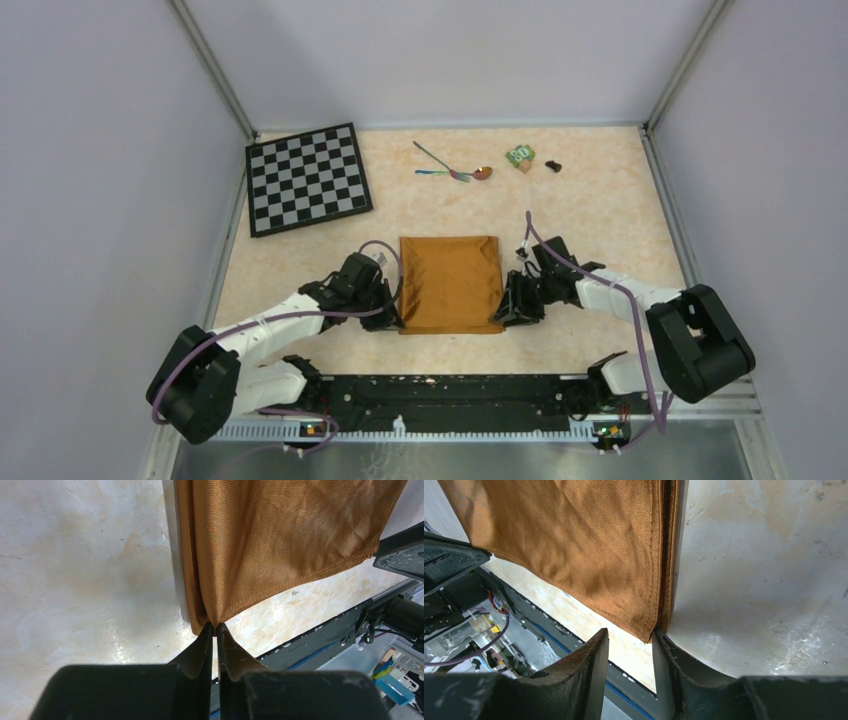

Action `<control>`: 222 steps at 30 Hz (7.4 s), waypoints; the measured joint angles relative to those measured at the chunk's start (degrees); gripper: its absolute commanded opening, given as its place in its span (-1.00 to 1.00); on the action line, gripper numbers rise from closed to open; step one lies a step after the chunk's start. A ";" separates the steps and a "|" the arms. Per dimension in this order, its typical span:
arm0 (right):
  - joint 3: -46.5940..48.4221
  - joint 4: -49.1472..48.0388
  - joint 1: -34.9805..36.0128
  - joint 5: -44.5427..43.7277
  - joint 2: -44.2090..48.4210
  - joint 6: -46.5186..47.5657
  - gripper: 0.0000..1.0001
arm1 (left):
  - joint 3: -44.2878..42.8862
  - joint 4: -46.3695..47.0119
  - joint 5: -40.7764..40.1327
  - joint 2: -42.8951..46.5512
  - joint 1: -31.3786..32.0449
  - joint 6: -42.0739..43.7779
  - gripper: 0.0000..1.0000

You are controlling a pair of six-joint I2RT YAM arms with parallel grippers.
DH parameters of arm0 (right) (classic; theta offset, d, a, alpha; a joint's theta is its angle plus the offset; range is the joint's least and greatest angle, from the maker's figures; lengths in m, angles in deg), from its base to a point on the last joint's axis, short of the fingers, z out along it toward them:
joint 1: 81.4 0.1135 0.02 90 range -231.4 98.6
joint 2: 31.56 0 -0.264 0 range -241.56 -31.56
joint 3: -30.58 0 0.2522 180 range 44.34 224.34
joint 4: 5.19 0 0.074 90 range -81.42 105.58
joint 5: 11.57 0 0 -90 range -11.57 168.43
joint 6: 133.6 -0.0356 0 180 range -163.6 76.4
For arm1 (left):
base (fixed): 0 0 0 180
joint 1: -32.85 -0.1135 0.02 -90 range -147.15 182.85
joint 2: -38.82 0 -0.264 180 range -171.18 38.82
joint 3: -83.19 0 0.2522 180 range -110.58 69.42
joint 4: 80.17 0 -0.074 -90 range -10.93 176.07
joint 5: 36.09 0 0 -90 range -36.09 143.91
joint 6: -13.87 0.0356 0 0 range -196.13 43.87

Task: Fold the napkin into a case and place the utensils inside
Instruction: Smooth out the square-folded napkin at the center of the board, then pick up the top corner of the square-folded napkin from the center of the board.

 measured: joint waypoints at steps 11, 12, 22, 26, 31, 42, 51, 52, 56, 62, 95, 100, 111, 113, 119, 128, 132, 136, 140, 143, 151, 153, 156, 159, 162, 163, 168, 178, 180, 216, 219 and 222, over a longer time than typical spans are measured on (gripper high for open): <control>0.07 1.14 0.00 -0.50 -0.04 -0.55 -1.00 | -0.07 -0.35 -0.07 0.37 0.46 0.02 -0.90; 0.07 1.57 0.00 -0.57 0.35 -0.52 -1.00 | -0.09 -0.61 -0.07 0.57 0.48 0.02 -0.90; 0.20 5.49 0.00 -0.61 4.26 -0.37 -1.00 | -0.26 -2.69 0.22 2.71 0.81 0.00 -0.91; 0.20 6.60 0.00 -0.57 5.09 -0.37 -1.00 | -0.26 -3.48 0.74 3.82 1.03 -0.17 -0.90; 0.22 8.02 0.00 -0.55 6.49 -0.35 -1.00 | -0.26 -4.83 1.09 6.36 1.11 -0.42 -0.90; 0.46 9.42 0.00 -0.63 7.26 0.20 -1.00 | -0.20 -5.60 2.73 7.67 1.46 -1.68 -0.88; -0.72 7.50 0.02 -0.74 5.81 0.55 -0.61 | 2.60 -5.16 2.93 7.23 1.68 -2.10 -0.49; -0.74 7.54 0.02 -0.90 5.27 0.74 -0.48 | 2.69 -5.33 2.56 6.99 1.70 -2.08 -0.46; -0.72 7.89 0.07 -1.81 5.42 1.55 -0.25 | 2.29 -7.39 0.50 6.99 1.70 -2.03 -0.22; 1.36 11.67 0.79 -3.21 10.56 1.68 -0.07 | -1.88 -12.57 -1.29 12.50 1.73 -1.38 -0.33; 27.30 -46.86 20.57 3.61 -38.10 -24.59 -0.17 | 6.34 7.74 1.99 -0.09 1.77 -4.92 -1.00; 28.83 -47.78 20.70 2.38 -42.14 -25.05 -0.17 | 6.34 7.74 1.99 -0.11 1.77 -4.92 -1.00; 38.91 -46.29 19.45 2.27 -49.37 -23.41 -0.10 | 6.64 7.91 2.08 0.24 1.77 -4.94 -1.00; 40.59 -46.38 18.71 2.64 -50.49 -23.43 -0.10 | 6.93 8.02 2.05 0.61 1.77 -4.98 -1.00; 48.72 -46.05 16.39 4.15 -55.95 -23.58 -0.08 | 7.52 8.44 1.97 1.31 1.77 -5.18 -1.00; 67.93 -38.12 14.32 5.14 -65.72 -21.42 0.00 | 7.63 7.76 1.92 2.05 1.77 -5.14 -0.84; 73.50 -29.40 13.84 4.76 -66.07 -17.49 0.12 | 7.23 5.62 1.86 3.30 1.77 -4.83 -0.43; 76.11 -20.39 12.31 4.96 -64.41 -12.79 0.33 | 4.39 1.79 1.70 4.68 1.77 -4.35 -0.15; 66.62 -17.11 9.22 7.21 -54.71 -9.60 0.37 | -0.28 0.39 1.70 6.12 1.77 -4.02 0.20; 54.88 -19.34 6.91 9.16 -44.35 -8.85 0.39 | -3.56 1.07 1.22 5.90 1.75 -3.93 0.34; 29.14 -32.11 -0.61 14.27 -31.74 -10.05 0.37 | -10.36 5.14 1.05 -6.32 1.38 -2.21 0.34; 25.46 -32.83 -2.82 15.06 -31.76 -9.94 0.36 | -10.21 5.88 1.11 -9.14 1.31 -1.79 0.37; 22.60 -31.67 -6.23 15.61 -31.74 -8.20 0.36 | -8.83 6.45 1.11 -10.69 1.33 -1.51 0.50; 22.58 -25.97 -7.91 13.33 -29.99 -3.28 0.32 | -7.61 6.45 1.27 -10.38 1.57 -1.03 0.59; 22.51 -16.65 -7.78 7.87 -23.69 1.60 0.20 | -7.15 5.68 1.27 -8.44 2.08 -0.13 0.64; 22.32 -14.16 -7.78 6.38 -21.35 2.47 0.19 | -7.15 5.35 1.29 -7.54 2.10 0.13 0.65; 15.98 -4.61 -7.78 1.75 -6.82 3.74 0.08 | -7.15 3.28 2.10 -2.47 2.21 1.42 0.64; 2.29 10.38 -2.25 -4.61 7.02 -0.24 -0.23 | -7.17 -6.38 -2.21 1.31 2.19 3.10 0.41; 1.77 10.69 -0.15 -5.46 7.41 -1.42 -0.32 | -7.10 -7.34 -2.40 1.31 2.21 3.10 0.37; -1.53 4.90 3.82 -5.40 5.57 -7.45 -0.76 | -4.42 -7.34 -2.43 1.49 2.21 2.84 0.40; -1.88 4.94 3.82 -5.44 5.57 -7.48 -0.73 | -3.89 -7.34 -2.43 1.53 2.21 2.84 0.38; -1.88 4.87 3.85 -5.42 5.57 -7.48 -0.69 | -3.34 -7.63 -2.43 1.75 2.21 2.84 0.38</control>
